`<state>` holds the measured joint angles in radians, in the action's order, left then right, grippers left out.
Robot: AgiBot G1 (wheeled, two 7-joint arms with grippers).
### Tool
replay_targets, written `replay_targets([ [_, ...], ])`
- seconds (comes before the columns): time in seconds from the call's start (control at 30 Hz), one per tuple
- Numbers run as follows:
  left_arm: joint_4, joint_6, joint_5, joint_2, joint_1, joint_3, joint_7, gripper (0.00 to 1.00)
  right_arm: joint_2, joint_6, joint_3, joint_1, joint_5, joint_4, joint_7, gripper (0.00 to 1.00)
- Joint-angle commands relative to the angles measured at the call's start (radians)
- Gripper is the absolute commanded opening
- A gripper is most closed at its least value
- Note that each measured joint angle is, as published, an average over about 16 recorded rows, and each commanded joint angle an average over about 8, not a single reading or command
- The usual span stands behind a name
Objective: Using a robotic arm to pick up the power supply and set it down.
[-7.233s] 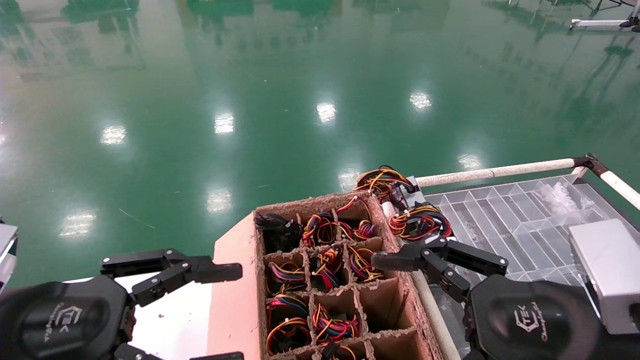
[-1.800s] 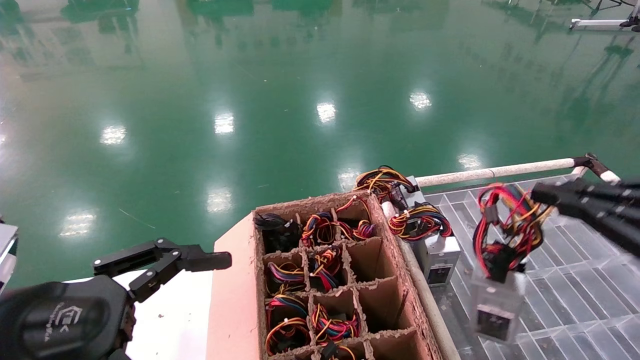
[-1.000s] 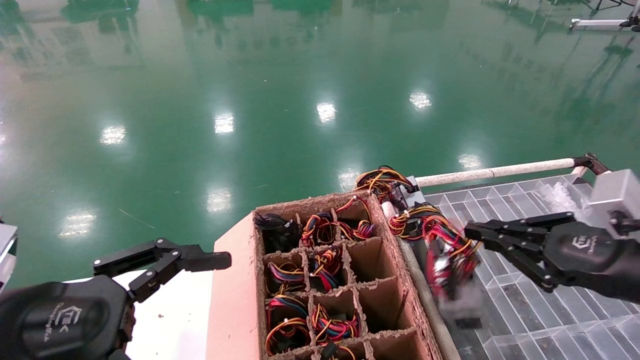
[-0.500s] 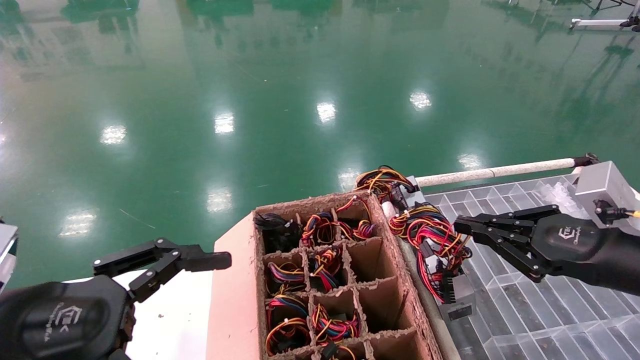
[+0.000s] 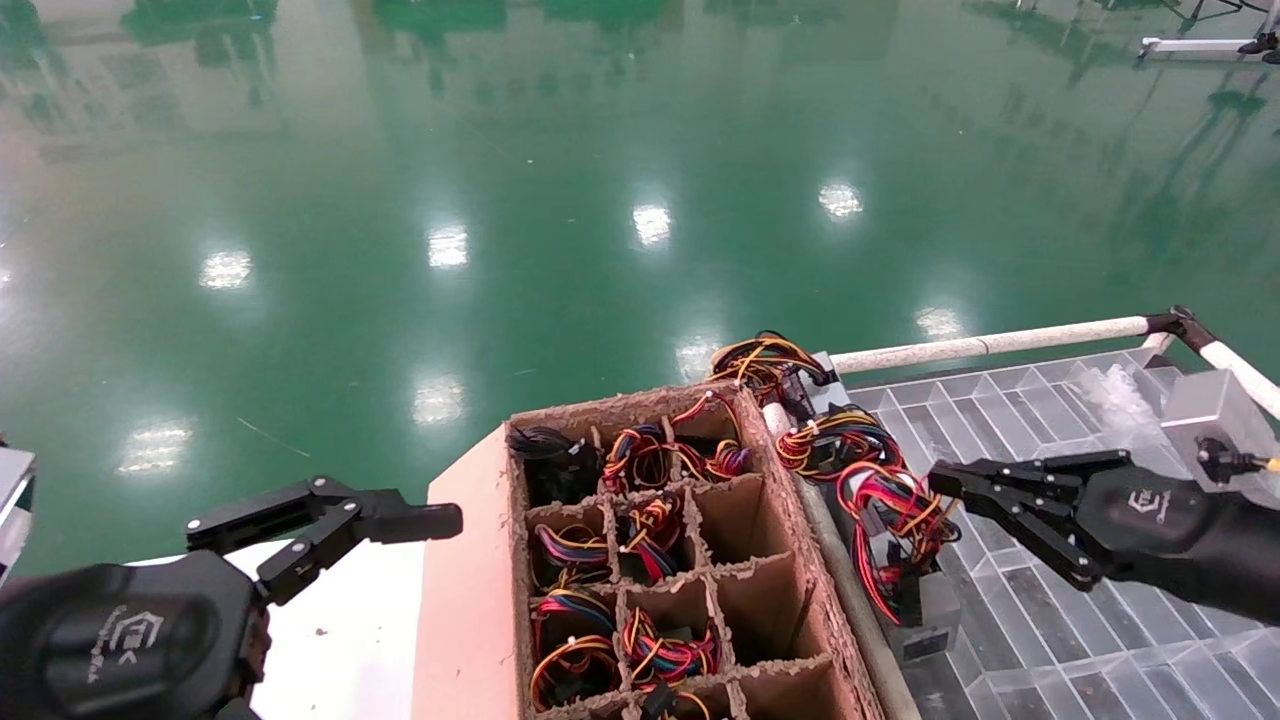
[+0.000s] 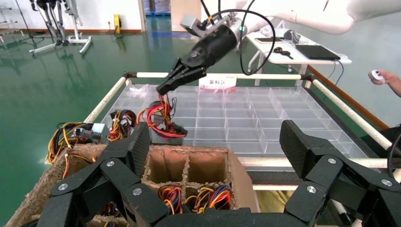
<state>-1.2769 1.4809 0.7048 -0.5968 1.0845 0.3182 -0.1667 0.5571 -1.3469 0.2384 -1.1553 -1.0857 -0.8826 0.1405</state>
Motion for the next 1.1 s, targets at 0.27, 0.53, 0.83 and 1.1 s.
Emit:
replay_targets([
  [0.27,0.000,0.000,0.000,0.000,0.000,0.000,0.000,1.00,-0.003,0.006,-0.005,0.028,0.003,0.049,-0.031,0.43],
  [0.53,0.000,0.000,0.000,0.000,0.000,0.000,0.000,1.00,-0.001,0.012,-0.006,0.033,0.004,0.056,-0.034,1.00],
  [0.83,0.000,0.000,0.000,0.000,0.000,0.000,0.000,1.00,-0.002,0.011,-0.007,0.032,0.004,0.052,-0.033,1.00],
  [1.1,0.000,0.000,0.000,0.000,0.000,0.000,0.000,1.00,-0.002,0.008,-0.006,0.031,0.007,0.047,-0.032,1.00],
])
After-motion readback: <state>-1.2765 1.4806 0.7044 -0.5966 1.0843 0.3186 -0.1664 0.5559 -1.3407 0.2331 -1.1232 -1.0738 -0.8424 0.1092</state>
